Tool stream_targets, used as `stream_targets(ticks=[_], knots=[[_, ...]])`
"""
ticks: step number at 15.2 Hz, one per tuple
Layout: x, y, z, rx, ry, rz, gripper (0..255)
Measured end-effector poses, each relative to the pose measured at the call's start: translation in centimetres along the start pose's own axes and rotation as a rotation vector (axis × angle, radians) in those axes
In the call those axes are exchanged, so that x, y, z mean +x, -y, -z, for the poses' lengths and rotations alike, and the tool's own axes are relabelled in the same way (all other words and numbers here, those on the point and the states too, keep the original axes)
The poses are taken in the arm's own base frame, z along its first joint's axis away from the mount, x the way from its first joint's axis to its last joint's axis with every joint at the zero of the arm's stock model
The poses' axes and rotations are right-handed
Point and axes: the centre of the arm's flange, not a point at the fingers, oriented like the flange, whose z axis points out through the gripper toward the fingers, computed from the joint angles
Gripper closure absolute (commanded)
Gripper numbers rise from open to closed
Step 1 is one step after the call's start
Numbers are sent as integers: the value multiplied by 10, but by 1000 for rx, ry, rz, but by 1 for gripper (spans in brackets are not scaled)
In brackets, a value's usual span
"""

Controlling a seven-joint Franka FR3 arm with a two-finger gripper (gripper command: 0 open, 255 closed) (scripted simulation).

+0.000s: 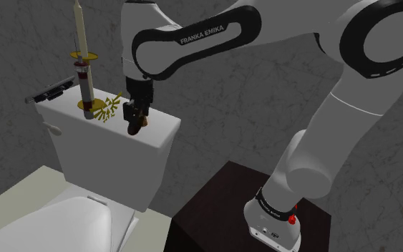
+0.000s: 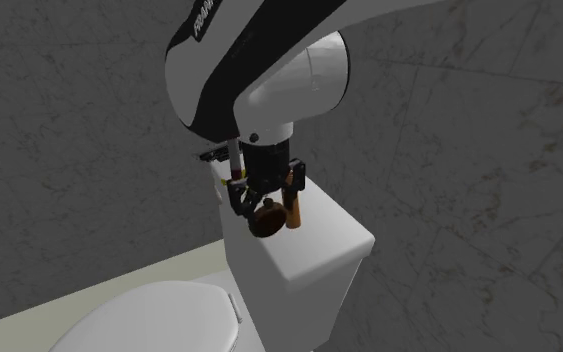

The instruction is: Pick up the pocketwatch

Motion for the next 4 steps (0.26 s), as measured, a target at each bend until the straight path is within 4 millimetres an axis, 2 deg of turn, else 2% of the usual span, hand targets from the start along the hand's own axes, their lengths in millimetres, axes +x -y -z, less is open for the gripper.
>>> stream_targets(ticks=[4], knots=[[0,-1,17,0,0,0,255]])
